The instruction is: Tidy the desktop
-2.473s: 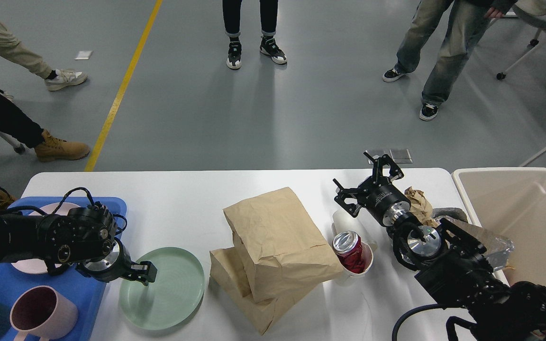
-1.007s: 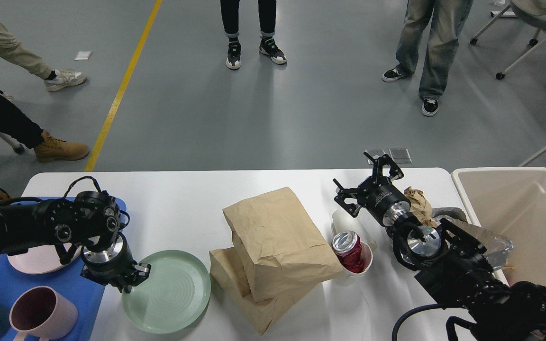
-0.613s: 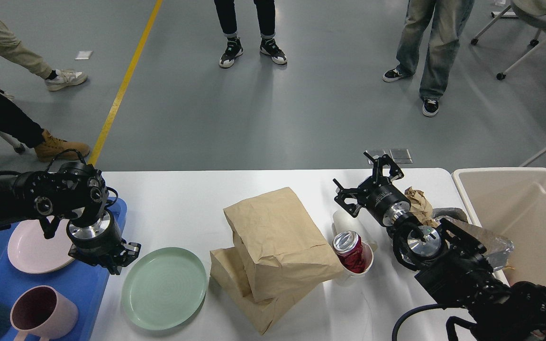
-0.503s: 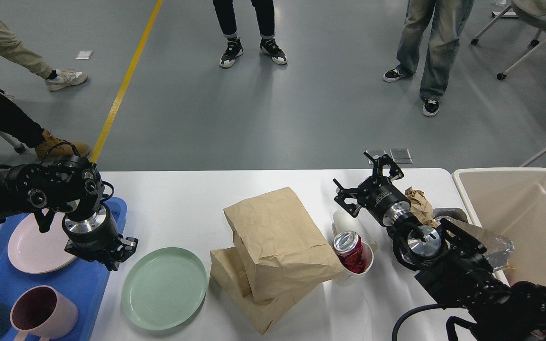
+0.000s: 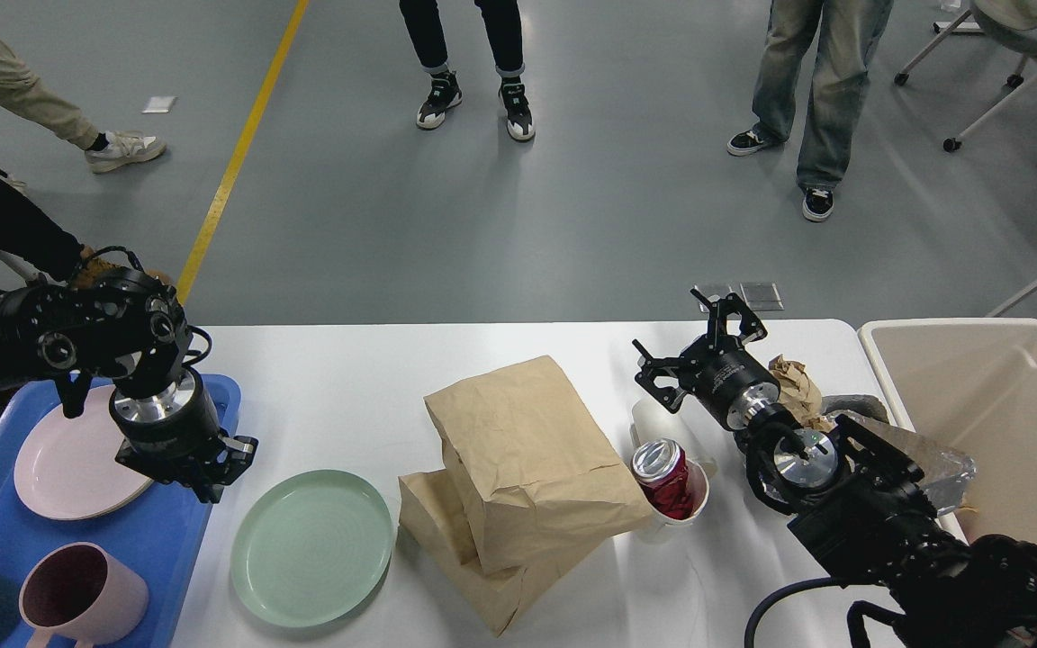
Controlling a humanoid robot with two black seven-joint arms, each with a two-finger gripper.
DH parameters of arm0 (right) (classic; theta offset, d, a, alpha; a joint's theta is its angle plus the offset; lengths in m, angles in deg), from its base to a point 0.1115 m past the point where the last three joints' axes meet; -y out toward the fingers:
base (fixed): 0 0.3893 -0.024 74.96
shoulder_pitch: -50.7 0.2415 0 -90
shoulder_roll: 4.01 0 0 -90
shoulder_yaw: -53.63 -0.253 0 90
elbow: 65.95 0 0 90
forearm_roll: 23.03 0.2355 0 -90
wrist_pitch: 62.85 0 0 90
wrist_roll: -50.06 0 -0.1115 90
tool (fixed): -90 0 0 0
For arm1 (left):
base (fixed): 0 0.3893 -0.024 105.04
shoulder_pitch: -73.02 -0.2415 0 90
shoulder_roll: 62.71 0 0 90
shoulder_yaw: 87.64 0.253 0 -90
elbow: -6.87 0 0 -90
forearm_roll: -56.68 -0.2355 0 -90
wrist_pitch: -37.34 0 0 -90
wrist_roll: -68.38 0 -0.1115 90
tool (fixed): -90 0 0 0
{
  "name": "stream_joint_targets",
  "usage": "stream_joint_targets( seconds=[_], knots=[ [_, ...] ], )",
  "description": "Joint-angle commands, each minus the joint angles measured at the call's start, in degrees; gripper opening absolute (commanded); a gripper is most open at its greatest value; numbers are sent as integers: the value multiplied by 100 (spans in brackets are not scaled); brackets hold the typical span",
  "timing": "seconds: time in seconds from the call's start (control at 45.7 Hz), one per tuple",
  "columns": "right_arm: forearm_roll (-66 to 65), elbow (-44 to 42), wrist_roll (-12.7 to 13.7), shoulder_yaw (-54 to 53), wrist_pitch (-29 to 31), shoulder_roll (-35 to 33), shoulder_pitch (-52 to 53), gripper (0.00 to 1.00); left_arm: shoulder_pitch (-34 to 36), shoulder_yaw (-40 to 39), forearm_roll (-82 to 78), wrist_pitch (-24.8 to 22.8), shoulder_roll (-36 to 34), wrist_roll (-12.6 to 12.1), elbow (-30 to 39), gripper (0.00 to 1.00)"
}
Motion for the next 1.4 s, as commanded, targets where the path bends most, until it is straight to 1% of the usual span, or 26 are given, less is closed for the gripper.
stream_joint_targets(
  seconds=[0.0, 0.022, 0.044, 0.066, 0.088, 0.109, 0.219, 0.263, 0.328, 0.394, 0.482, 0.569, 0.635, 0.679, 0.81, 0.941, 1.182, 1.269, 1.379],
  knots=[
    [0, 0, 0, -3, 0, -4, 0, 100, 288, 84, 27, -133, -85, 24, 24, 61],
    [9, 0, 0, 6, 0, 5, 0, 100, 375, 119, 53, -141, -93, 24, 41, 77],
    [0, 0, 0, -3, 0, 5, 0, 100, 472, 145, 97, -150, -111, 15, 50, 88],
    [0, 0, 0, -3, 0, -4, 0, 100, 586, 181, 141, -185, -146, 15, 50, 94],
    [0, 0, 0, -3, 0, 5, 0, 100, 692, 242, 194, -264, -190, 15, 59, 96],
    [0, 0, 0, -3, 0, -4, 0, 100, 815, 321, 229, -368, -242, 15, 76, 96],
    [0, 0, 0, 6, 0, -4, 0, 100, 1588, 664, 588, -368, -436, 76, 112, 96],
    [0, 0, 0, 6, 0, 5, 0, 100, 1913, 787, 852, -368, -524, 146, 112, 96],
    [0, 0, 0, -3, 0, 5, 0, 100, 2475, 1181, 1239, -368, -682, 278, 112, 96],
    [0, 0, 0, 6, 0, -4, 0, 100, 3125, 1726, 1652, -368, -700, 489, 129, 96],
    [0, 0, 0, -3, 0, 5, 0, 100, 4004, 2587, 2021, -368, -639, 893, 339, 96],
    [0, 0, 0, -3, 0, 5, 0, 100, 4787, 3177, 2110, -368, -454, 1253, 656, 96],
    [0, 0, 0, -3, 0, 5, 0, 100, 5148, 3423, 2110, -368, -349, 1430, 884, 96],
    [0, 0, 0, -3, 0, -4, 0, 100, 5454, 3634, 2110, -368, -279, 1491, 1103, 96],
    [0, 0, 0, -3, 0, -4, 0, 100, 5711, 3776, 2119, -368, -269, 1492, 1307, 96],
    [0, 0, 0, 6, 0, -4, 0, 100, 5746, 3784, 2119, -368, -287, 1465, 1307, 96],
    [0, 0, 0, 6, 0, 5, 0, 100, 5834, 3864, 2128, -368, -313, 1518, 1421, 96],
    [0, 0, 0, 6, 0, -4, -9, 100, 5782, 3872, 2110, -368, -331, 1509, 1702, 94],
    [0, 0, 0, -3, 0, -4, 0, 100, 5659, 3907, 2014, -368, -445, 1483, 2334, 94]
  ],
)
